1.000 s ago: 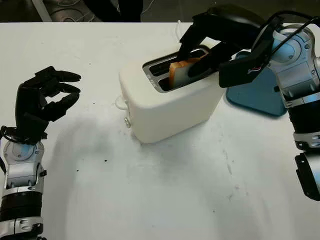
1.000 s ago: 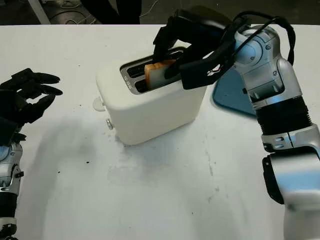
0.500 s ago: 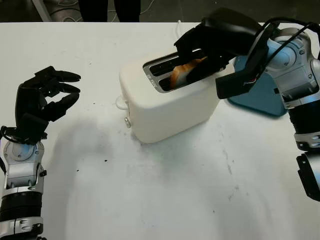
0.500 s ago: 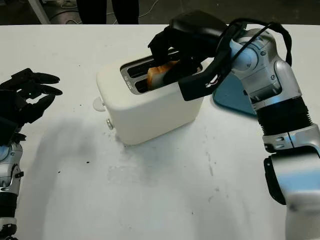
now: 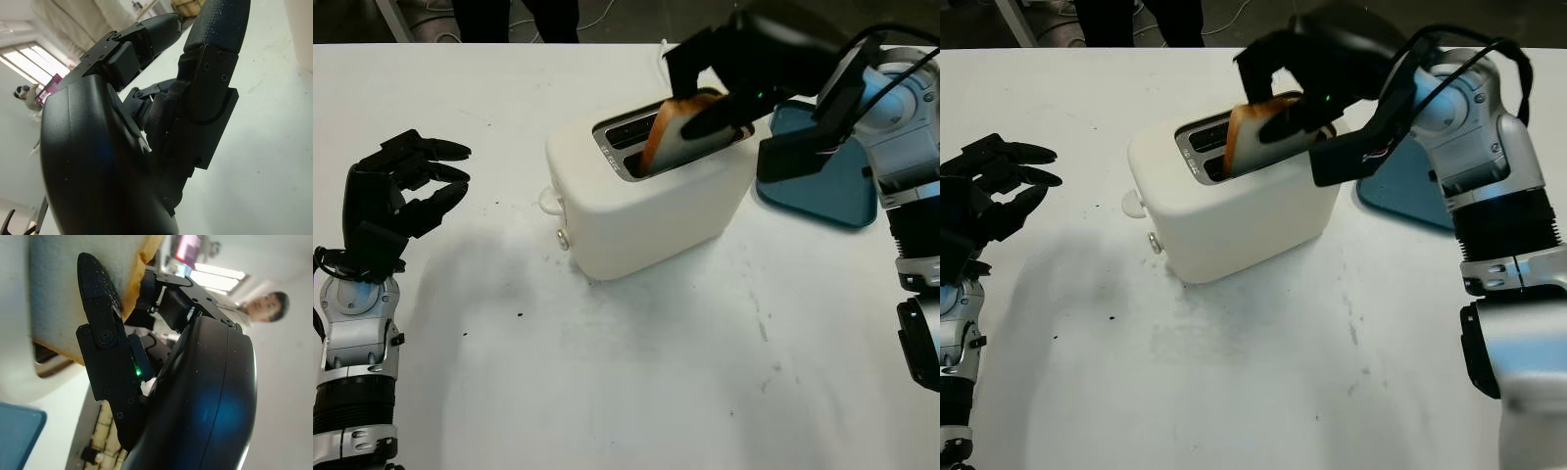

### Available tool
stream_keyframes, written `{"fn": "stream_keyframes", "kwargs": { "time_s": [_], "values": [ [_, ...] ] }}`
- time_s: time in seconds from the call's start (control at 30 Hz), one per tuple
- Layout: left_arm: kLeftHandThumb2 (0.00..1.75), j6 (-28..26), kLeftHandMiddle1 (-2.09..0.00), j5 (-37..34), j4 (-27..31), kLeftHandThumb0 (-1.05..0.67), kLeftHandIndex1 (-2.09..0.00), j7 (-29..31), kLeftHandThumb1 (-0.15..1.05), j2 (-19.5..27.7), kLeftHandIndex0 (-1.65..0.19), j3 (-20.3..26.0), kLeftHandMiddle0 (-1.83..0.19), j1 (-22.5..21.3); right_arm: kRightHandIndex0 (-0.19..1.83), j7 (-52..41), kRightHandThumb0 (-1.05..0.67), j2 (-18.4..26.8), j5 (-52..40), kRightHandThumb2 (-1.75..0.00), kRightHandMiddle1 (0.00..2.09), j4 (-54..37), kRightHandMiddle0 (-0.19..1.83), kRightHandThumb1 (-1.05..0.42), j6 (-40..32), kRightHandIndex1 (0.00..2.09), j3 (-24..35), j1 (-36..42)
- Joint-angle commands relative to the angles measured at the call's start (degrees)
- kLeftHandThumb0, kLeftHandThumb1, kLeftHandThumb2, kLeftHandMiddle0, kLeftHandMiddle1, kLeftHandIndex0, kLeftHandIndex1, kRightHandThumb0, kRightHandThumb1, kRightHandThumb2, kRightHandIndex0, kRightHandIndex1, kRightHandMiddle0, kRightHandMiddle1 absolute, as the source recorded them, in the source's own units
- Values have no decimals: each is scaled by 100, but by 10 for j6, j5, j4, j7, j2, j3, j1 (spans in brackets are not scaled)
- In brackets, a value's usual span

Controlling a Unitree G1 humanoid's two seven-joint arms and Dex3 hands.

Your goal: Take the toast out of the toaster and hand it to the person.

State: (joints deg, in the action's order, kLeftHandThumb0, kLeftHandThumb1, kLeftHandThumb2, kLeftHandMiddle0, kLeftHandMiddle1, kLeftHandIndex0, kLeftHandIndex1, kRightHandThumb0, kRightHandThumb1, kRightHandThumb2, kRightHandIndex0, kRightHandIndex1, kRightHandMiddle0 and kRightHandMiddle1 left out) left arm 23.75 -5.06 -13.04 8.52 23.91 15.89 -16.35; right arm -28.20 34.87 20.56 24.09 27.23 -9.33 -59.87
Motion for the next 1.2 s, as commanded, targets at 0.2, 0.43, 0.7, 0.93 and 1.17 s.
{"fn": "stream_keyframes", "kwargs": {
  "time_s": [0.2,0.43,0.7,0.93,1.17],
  "values": [
    [17,7,-101,3,-1,-105,-80,0,92,2,-72,4,-72,8,101,46,-41,-3,-34,-18,172,109,78,-92,-8,175,42,-77],
    [15,1,-101,-1,2,-105,-80,4,92,2,-72,3,-71,7,108,74,-44,-1,-55,-19,175,249,87,-92,10,175,64,-136],
    [15,1,-101,-1,0,-105,-80,3,92,1,-73,3,-72,5,106,161,-49,2,-66,-13,175,364,85,-92,-69,175,97,-180],
    [16,7,-100,-4,-5,-105,-80,7,92,1,-72,3,-72,3,99,205,-39,-1,-92,-6,175,419,77,-92,-98,175,125,-176],
    [16,10,-99,1,-7,-105,-78,9,92,2,-72,3,-72,3,100,246,-40,-1,-97,-7,175,447,79,-92,-98,175,129,-164]
  ]
}}
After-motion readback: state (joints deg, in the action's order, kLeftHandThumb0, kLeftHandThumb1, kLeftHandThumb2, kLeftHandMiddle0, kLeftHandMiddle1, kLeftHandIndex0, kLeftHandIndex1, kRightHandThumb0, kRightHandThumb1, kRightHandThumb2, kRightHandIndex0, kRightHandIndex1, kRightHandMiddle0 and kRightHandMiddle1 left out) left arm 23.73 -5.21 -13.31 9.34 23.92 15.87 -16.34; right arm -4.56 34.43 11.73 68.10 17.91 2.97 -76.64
